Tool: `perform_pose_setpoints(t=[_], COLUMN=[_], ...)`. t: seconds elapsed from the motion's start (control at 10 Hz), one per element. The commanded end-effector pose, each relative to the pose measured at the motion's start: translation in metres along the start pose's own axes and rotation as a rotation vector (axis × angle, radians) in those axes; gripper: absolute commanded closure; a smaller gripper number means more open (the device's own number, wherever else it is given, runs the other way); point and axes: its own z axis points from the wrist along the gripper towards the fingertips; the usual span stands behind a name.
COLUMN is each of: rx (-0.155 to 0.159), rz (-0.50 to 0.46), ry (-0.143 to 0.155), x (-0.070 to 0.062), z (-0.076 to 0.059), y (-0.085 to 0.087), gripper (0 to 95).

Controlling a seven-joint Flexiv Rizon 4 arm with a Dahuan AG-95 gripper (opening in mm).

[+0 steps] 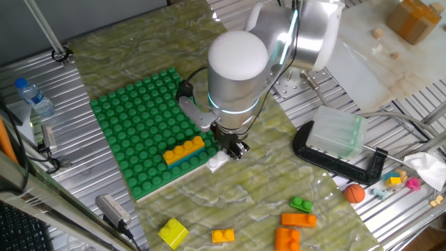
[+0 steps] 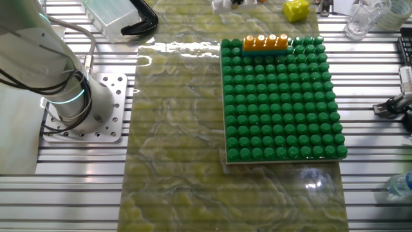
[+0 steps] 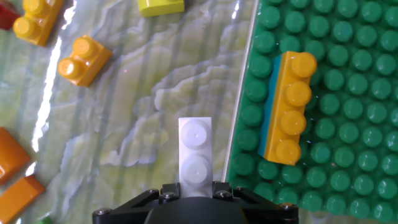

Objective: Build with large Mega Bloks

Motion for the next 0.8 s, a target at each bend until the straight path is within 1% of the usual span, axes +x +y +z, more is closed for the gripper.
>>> perform_pose_setpoints(t=[0.1, 0.2, 0.3, 0.4, 0.5, 0.6, 0.7, 0.8], rx=[0.035, 0.043, 0.054, 0.056, 0.056, 0.056, 0.049, 0.048], rz=[0.036, 0.046, 0.057, 0.061, 0.082, 0.099, 0.093, 0.088], ry=[-0.051, -0.049, -0.042, -0.038, -0.039, -0.039, -0.031, -0.026], x=[0.001, -0.003, -0.015, -0.023, -0.047, -0.056, -0.066, -0.073], z=[0.0, -0.004, -0.013, -0.018, -0.027, -0.03, -0.034, -0.035], y=[-0.001, -0.003, -0.009, -0.013, -0.03, -0.041, -0.053, -0.065], gripper=[95.0, 95.0, 95.0, 95.0, 95.0, 95.0, 95.0, 95.0])
